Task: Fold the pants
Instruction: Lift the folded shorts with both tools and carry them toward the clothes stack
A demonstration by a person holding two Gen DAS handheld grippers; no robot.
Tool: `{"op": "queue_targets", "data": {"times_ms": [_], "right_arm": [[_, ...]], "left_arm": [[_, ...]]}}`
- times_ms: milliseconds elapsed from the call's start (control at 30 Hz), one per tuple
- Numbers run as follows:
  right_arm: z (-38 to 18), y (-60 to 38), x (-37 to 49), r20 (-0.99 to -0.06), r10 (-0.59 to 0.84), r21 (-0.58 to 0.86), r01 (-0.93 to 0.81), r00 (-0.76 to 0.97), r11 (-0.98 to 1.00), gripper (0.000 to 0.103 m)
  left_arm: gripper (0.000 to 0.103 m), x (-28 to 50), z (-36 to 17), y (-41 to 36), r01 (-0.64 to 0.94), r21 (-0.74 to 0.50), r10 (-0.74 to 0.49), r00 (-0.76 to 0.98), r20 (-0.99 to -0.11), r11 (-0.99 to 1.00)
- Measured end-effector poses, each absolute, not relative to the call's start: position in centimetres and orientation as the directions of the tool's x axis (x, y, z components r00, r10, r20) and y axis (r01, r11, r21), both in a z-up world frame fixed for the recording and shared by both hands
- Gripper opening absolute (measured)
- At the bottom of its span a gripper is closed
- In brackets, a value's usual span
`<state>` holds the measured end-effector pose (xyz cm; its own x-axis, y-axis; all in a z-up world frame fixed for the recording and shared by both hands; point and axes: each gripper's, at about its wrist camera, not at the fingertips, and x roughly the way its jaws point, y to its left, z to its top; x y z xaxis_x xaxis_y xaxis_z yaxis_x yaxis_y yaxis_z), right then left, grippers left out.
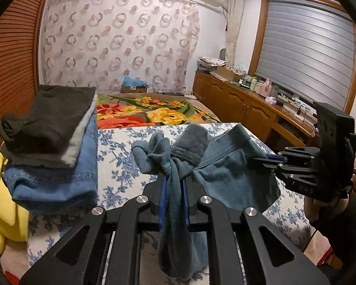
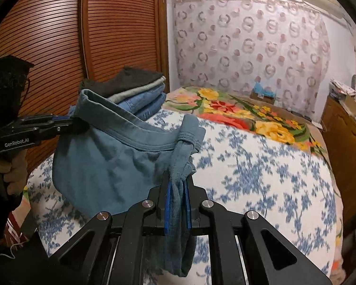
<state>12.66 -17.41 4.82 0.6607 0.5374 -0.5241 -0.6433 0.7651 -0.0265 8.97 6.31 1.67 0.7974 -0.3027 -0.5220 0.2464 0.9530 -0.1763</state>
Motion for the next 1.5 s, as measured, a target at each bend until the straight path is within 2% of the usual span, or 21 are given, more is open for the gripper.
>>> {"op": "queue_targets", "data": {"times_ms": [1067, 1500], "right_arm": [[9.3, -16.6, 19.3, -0.433, 0.592, -0.063, -0.678, 0.68, 0.732, 0.01], [11.4, -13.2, 23.8, -0.38, 0.669, -0.09, -0.745, 0.639, 0.66, 0.01]], "left_arm": [[0.013, 13.1, 7.3, 7.1, 0.214, -0.117, -0.244, 0.859, -0.45, 0.97], [0.013, 12.8, 9.6, 11.3, 0.092, -0.088, -0.121, 0.897, -0.426, 0.992]]}}
